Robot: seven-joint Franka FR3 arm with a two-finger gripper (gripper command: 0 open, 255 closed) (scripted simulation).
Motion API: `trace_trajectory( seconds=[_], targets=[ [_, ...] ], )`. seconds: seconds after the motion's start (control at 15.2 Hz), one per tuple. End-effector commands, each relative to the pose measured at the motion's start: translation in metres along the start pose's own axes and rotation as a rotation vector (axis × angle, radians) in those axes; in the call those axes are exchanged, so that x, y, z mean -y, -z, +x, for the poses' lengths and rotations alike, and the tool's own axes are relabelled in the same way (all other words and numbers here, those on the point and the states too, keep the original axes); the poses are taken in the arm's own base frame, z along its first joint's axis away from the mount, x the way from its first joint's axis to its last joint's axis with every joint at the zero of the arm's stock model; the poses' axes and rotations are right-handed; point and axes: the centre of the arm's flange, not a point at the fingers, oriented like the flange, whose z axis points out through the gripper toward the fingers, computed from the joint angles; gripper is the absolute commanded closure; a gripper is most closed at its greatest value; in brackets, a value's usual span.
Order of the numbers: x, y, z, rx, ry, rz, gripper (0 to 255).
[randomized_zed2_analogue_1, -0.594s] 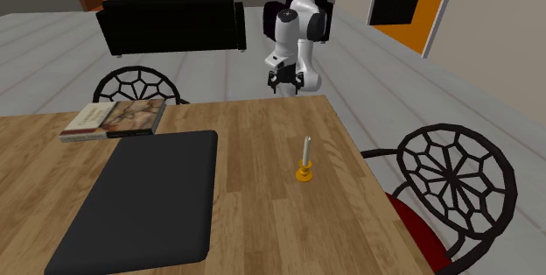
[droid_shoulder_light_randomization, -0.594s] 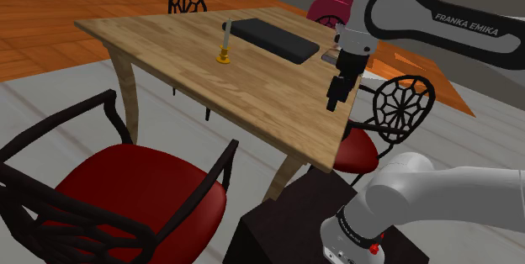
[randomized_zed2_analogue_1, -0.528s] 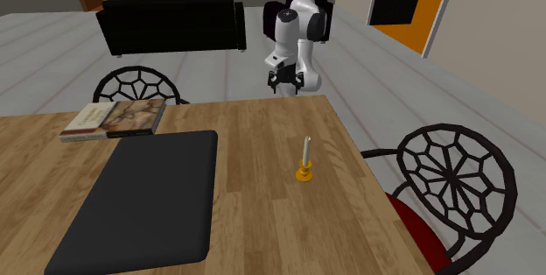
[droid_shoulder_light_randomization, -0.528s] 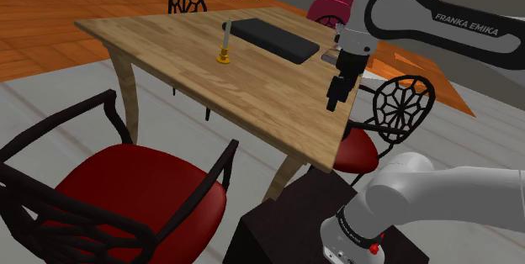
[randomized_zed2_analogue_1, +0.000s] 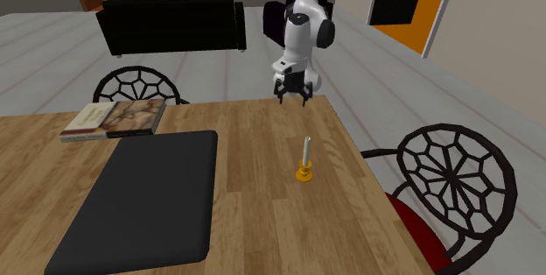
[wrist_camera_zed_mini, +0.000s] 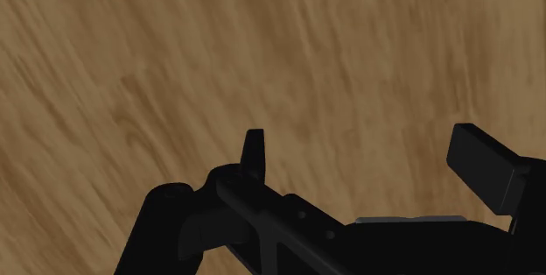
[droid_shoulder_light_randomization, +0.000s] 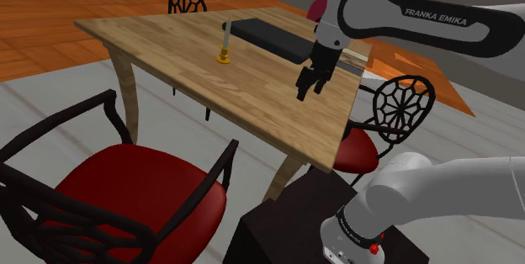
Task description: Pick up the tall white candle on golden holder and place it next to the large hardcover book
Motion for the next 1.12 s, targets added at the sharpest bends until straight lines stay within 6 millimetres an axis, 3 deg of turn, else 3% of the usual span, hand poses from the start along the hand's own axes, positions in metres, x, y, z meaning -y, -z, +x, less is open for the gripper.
trace_trajectory(
  seconds=[0.0,1.06],
  targets=[
    [0.01,0.003,0.024,-0.039,-0.025,-0.003,0],
    [0.076,0.041,0.177,-0.334,-0.219,-0.034,0]
  ],
)
